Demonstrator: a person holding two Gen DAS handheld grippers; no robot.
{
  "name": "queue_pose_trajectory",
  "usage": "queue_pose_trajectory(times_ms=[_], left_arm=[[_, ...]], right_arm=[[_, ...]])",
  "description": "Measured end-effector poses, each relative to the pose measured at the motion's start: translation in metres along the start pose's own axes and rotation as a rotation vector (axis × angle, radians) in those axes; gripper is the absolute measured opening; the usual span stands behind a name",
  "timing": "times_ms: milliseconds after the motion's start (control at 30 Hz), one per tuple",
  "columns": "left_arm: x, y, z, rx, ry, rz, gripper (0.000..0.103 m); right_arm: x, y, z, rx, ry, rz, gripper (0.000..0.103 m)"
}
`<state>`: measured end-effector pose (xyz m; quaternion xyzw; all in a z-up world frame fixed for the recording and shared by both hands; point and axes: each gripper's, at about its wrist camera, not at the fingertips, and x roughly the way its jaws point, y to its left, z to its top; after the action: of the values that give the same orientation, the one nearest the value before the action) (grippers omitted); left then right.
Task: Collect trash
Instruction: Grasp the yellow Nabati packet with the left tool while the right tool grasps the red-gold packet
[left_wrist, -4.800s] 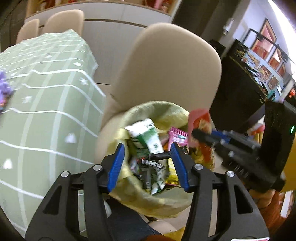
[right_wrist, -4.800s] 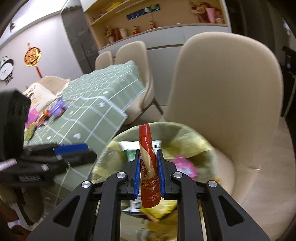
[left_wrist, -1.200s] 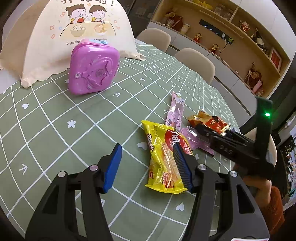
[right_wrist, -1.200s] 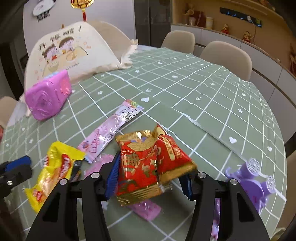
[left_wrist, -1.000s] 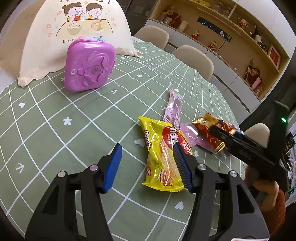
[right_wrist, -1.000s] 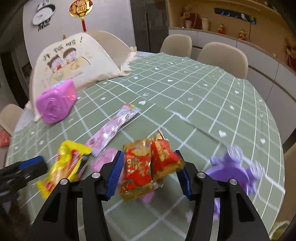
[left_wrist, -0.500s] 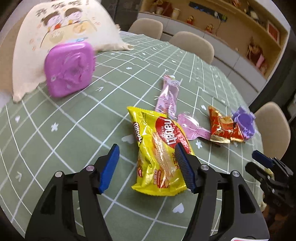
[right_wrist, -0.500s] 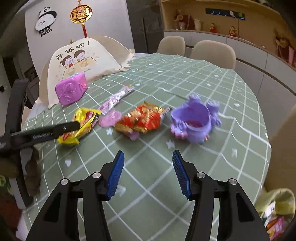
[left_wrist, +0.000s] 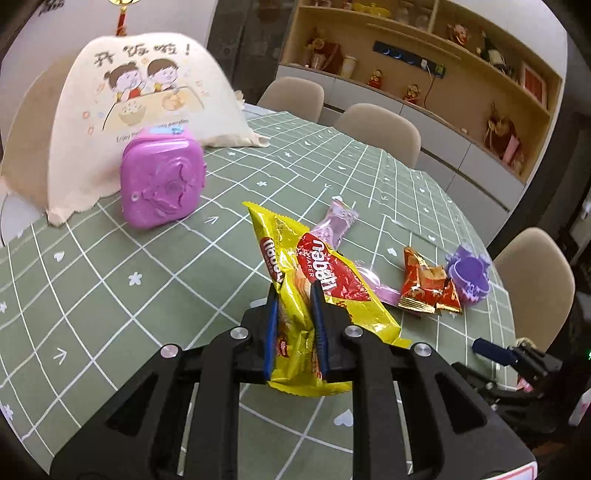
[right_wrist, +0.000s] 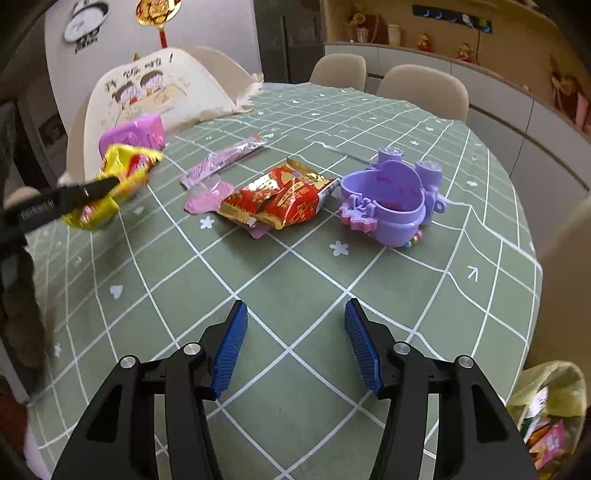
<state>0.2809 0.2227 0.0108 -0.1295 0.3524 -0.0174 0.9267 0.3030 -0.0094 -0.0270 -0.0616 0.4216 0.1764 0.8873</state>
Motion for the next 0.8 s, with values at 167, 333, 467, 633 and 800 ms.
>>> queue_pose_trajectory(times_ms=[167, 333, 467, 633, 800], left_arm=[[0.008, 0.01, -0.001, -0.048, 0.04, -0.039, 0.016], [0.004, 0.011, -0.002, -0.05, 0.045, -0.074, 0.016], [-0.001, 0.007, -0.002, -0.027, 0.024, -0.078, 0.016], [-0.002, 0.008, -0.003, -0.03, 0.033, -0.093, 0.016], [0.0, 0.01, -0.001, -0.035, 0.041, -0.102, 0.016]], right_arm=[[0.001, 0.005, 0.004, -0.007, 0.028, -0.027, 0.057], [-0.018, -0.002, 0.028, 0.082, -0.078, 0.038, 0.057], [0.0, -0.008, 0.059, 0.229, -0.052, 0.08, 0.057], [0.034, -0.007, 0.083, 0.278, -0.036, 0.056, 0.054], [0.058, -0.008, 0.09, 0.266, 0.009, 0.001, 0.035]])
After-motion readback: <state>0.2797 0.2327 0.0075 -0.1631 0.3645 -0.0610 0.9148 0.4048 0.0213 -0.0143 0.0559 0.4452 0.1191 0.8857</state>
